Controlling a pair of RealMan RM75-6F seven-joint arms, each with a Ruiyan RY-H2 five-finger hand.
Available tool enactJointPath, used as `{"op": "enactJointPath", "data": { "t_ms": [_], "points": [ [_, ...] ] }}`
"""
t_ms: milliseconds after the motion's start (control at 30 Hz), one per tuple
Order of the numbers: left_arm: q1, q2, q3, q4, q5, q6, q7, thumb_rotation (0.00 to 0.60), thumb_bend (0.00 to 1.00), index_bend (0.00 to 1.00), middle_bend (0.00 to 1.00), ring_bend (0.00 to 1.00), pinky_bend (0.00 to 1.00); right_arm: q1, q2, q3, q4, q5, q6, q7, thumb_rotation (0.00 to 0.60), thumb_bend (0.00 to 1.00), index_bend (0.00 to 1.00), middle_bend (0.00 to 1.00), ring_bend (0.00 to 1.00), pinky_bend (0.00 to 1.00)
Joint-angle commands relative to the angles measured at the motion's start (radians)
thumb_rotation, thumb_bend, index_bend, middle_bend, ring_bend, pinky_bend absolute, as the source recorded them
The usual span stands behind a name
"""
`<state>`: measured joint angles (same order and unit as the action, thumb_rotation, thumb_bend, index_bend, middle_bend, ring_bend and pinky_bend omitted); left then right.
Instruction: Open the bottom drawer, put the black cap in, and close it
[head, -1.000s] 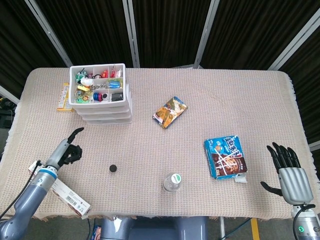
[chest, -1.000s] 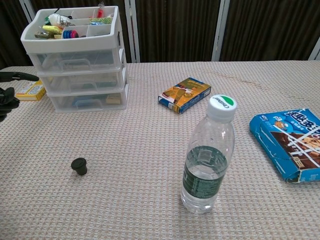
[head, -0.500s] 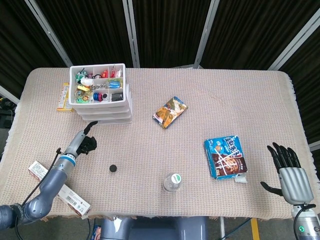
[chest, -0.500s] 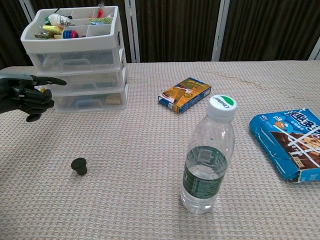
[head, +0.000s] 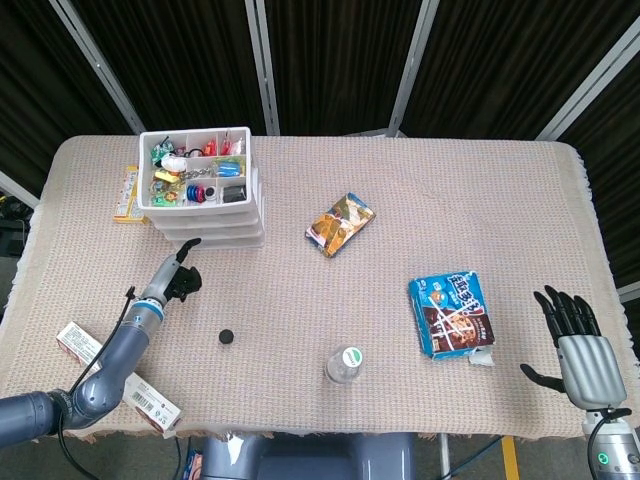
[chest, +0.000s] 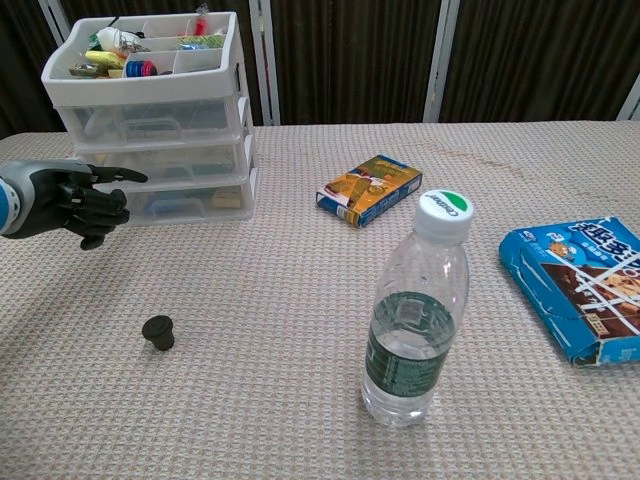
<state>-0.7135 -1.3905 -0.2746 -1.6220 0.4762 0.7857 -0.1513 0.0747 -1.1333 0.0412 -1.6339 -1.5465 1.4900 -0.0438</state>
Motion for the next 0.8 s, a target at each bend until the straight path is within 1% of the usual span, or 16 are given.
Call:
{"op": "enactJointPath", "data": {
  "t_ms": [33, 400, 667, 800],
  "points": [
    [-0.011, -0.008, -0.003, 0.017, -0.015, -0.020, 0.005, 0.600, 0.87, 0.00, 0.91, 0.86, 0.77, 0.000, 0.000, 0.000, -0.001, 0.001, -0.001, 0.001, 0.600, 0.00, 0.04, 0.00, 0.00, 0.00],
    [-0.037, -0.038, -0.037, 0.049, -0.043, -0.036, -0.006, 0.600, 0.87, 0.00, 0.91, 0.86, 0.77, 0.000, 0.002, -0.002, -0.002, -0.002, -0.001, 0.006, 0.600, 0.00, 0.04, 0.00, 0.00, 0.00],
    [-0.057, -0.071, -0.047, 0.092, -0.095, -0.053, -0.011, 0.600, 0.87, 0.00, 0.91, 0.86, 0.77, -0.001, 0.002, -0.003, 0.001, -0.006, 0.002, 0.008, 0.600, 0.00, 0.04, 0.00, 0.00, 0.00],
    [-0.066, -0.080, -0.058, 0.108, -0.127, -0.050, -0.014, 0.600, 0.88, 0.04, 0.91, 0.86, 0.77, -0.001, 0.002, -0.003, 0.004, -0.010, 0.004, 0.005, 0.600, 0.00, 0.04, 0.00, 0.00, 0.00]
  ]
}}
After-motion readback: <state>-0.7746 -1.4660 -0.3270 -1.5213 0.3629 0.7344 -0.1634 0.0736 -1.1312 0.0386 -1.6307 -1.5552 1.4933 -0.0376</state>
